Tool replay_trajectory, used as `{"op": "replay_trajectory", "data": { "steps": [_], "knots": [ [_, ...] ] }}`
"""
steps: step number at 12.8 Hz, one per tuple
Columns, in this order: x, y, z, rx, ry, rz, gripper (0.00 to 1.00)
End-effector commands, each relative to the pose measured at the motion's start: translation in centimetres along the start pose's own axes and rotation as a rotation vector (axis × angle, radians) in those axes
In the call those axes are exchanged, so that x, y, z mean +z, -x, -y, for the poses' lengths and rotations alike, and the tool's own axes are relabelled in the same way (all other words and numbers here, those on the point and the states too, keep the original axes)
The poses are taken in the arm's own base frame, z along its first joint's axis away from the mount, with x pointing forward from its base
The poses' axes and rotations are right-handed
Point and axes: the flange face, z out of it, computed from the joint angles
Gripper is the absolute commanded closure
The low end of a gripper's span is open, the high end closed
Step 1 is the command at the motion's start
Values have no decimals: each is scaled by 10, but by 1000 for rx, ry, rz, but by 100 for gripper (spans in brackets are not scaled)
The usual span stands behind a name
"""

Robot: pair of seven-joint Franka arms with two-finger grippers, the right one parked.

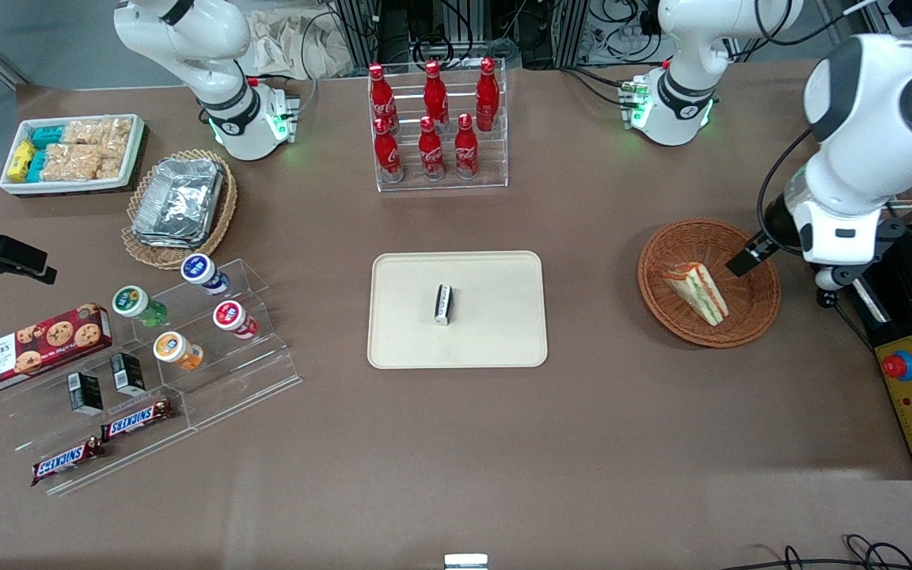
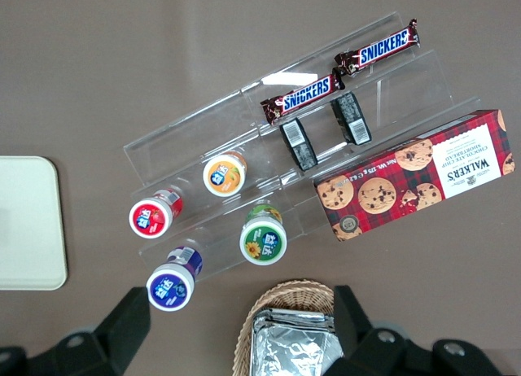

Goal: Place sandwich from basket to tray
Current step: 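Move the left gripper down over the wrapped sandwich in the wicker basket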

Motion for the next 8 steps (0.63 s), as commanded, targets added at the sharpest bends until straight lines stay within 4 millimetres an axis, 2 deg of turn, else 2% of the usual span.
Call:
{"op": "replay_trajectory", "data": {
  "steps": [1, 3, 8],
  "knots": [
    [48, 20, 21, -68, 4, -30, 0],
    [74, 21, 29, -43, -42, -48, 0],
    [149, 28, 49, -65, -3, -52, 0]
  ]
}}
